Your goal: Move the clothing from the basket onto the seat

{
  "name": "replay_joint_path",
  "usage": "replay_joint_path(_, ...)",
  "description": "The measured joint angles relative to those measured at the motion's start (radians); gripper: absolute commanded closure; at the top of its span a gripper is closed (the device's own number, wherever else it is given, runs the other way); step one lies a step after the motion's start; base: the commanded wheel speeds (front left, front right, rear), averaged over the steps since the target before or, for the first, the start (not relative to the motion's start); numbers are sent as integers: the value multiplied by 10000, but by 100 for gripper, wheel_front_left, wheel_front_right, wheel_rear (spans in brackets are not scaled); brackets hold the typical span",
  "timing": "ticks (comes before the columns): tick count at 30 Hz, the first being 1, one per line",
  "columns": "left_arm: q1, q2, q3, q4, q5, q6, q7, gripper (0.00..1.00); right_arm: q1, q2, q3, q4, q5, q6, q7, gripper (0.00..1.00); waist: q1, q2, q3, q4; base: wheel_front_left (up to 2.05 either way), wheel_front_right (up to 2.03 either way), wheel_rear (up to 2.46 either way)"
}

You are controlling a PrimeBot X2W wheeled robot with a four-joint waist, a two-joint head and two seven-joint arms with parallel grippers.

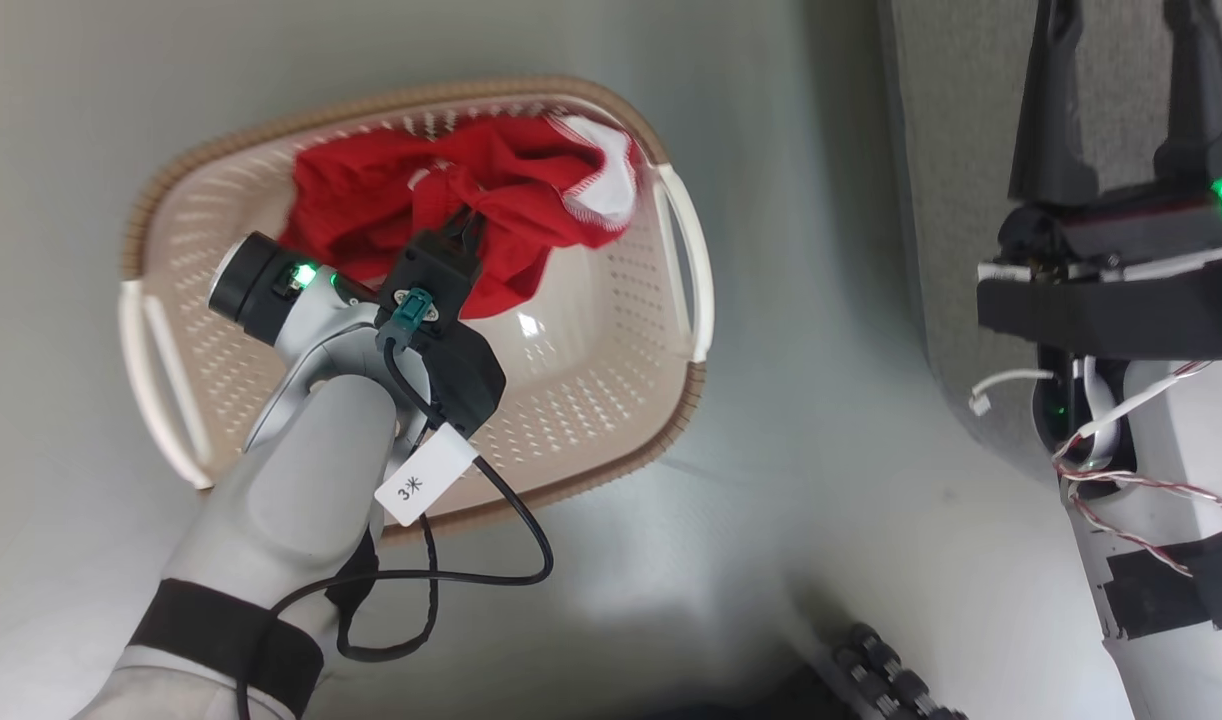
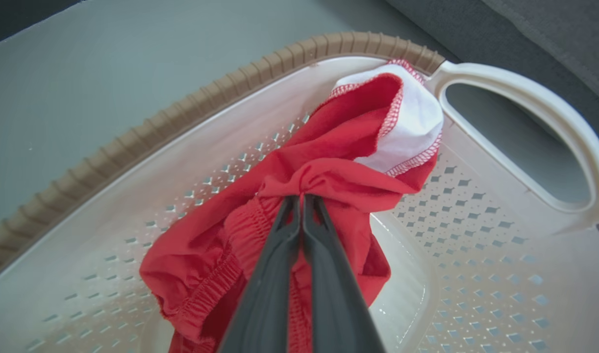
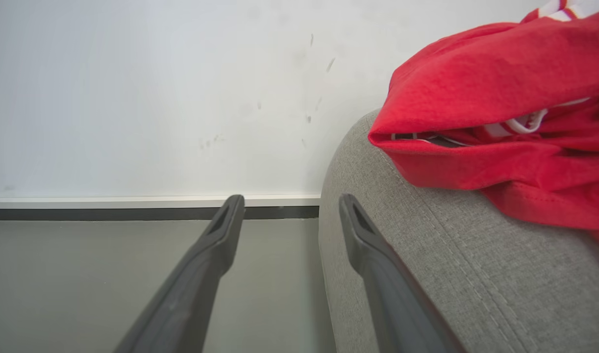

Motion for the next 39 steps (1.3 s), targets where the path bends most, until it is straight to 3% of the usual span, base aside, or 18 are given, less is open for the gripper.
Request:
replay_joint_path(16, 689, -182, 17, -428, -1120, -368, -347, 100, 1075, -293, -284, 1035, -8, 21, 0, 0, -1, -1, -2069, 1033, 0, 0, 0)
replay_joint_path(39, 1472, -222, -127, -2259, -1871, -623, -353, 100, 2332, -38, -186, 2138, 12, 142, 0, 0, -3, -1, -5397, 1950, 0, 0, 0)
